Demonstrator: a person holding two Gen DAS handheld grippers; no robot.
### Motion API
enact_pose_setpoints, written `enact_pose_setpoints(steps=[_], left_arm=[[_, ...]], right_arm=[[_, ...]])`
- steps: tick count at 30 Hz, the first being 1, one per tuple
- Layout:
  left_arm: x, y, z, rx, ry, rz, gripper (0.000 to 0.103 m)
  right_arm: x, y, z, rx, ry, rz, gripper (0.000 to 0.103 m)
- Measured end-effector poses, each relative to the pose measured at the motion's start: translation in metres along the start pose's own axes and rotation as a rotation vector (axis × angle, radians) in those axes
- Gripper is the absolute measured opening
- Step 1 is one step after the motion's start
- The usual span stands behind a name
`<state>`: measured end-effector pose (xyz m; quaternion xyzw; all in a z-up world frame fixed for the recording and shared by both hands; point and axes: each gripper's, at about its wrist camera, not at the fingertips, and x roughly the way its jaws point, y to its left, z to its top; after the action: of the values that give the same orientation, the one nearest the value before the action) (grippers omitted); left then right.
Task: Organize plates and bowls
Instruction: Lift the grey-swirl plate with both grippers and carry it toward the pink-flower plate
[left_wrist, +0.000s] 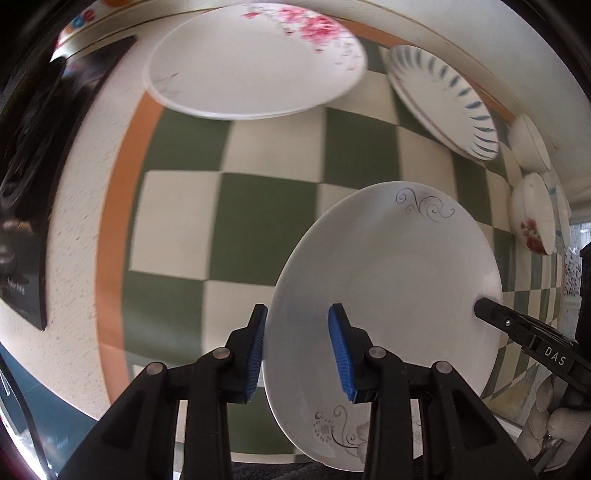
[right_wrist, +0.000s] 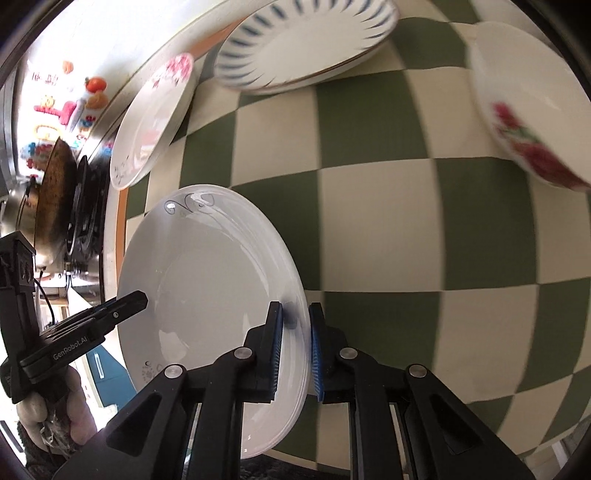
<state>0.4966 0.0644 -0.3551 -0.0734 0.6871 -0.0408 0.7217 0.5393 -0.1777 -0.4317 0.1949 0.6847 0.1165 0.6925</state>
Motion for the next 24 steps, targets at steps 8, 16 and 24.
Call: enact_pose_setpoints(steps=[8, 16, 24], left_arm=[[0.005, -0.066, 0.011, 0.077, 0.005, -0.017, 0.031], [0.022, -0.095, 0.020, 0.105, 0.017, -0.006, 0.031], [0.036, -0.106, 0.017, 0.098, 0.029, 0.033, 0.031]], right_arm=[[-0.037, -0.051, -0.002, 0.052, -0.063, -0.014, 0.016], [-0.044, -0.087, 0.001, 0.080, -0.087, -0.025, 0.016], [-0.036, -0.092, 0.002, 0.055, -0.085, -0.034, 0.016]])
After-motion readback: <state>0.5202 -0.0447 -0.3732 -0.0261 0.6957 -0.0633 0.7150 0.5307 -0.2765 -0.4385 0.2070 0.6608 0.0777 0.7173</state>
